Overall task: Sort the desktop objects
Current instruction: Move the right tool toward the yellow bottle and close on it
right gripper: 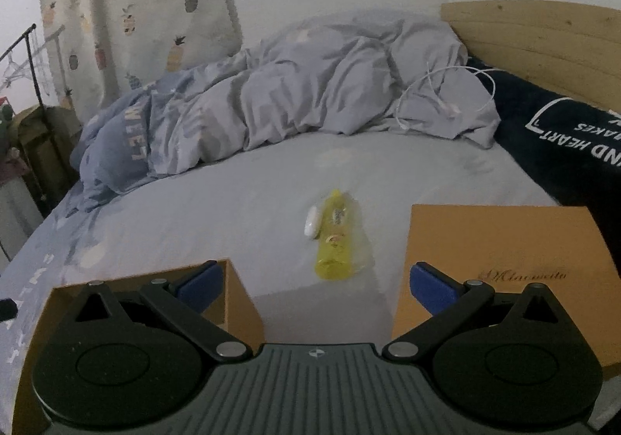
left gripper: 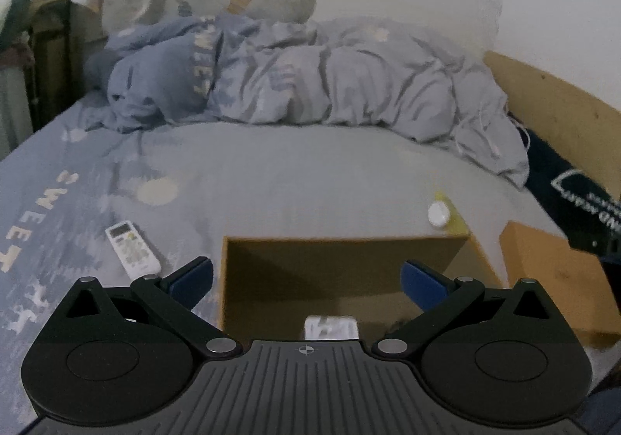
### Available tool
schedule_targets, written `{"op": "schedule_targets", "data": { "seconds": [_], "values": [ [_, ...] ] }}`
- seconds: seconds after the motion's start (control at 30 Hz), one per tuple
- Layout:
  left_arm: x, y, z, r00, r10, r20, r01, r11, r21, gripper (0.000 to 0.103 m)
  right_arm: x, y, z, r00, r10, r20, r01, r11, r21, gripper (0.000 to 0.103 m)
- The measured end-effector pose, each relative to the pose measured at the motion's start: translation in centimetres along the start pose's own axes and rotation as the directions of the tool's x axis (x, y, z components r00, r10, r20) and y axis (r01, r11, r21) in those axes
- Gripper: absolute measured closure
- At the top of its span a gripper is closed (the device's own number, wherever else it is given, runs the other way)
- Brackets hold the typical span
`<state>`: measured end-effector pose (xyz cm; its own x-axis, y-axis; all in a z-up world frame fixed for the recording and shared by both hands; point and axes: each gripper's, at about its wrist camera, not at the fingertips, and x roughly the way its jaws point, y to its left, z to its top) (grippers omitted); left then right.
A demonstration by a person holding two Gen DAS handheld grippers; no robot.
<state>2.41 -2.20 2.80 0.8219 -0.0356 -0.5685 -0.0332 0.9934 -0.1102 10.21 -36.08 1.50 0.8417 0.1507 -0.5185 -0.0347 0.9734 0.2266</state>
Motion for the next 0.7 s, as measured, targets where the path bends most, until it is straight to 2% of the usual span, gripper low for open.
{"op": "schedule_targets", "data": {
  "seconds": [0.3,0.7],
  "values": [
    [1.6,-1.0,3.2,1.000,0.012,0.011,-0.012,1.000,0.015,0.000,2.9,-0.1,2.9,1.000,0.008,-0.023,-0.009,0.997,-0.071,0.000],
    [5.6,-1.9,4.6,1.000,0.002,-0.019,-0.002,1.000,0.010,0.000,11.1,-0.1,4.0,0.991,0.004,-0.134,-0.020,0.993,-0.120,0.000]
  ]
}}
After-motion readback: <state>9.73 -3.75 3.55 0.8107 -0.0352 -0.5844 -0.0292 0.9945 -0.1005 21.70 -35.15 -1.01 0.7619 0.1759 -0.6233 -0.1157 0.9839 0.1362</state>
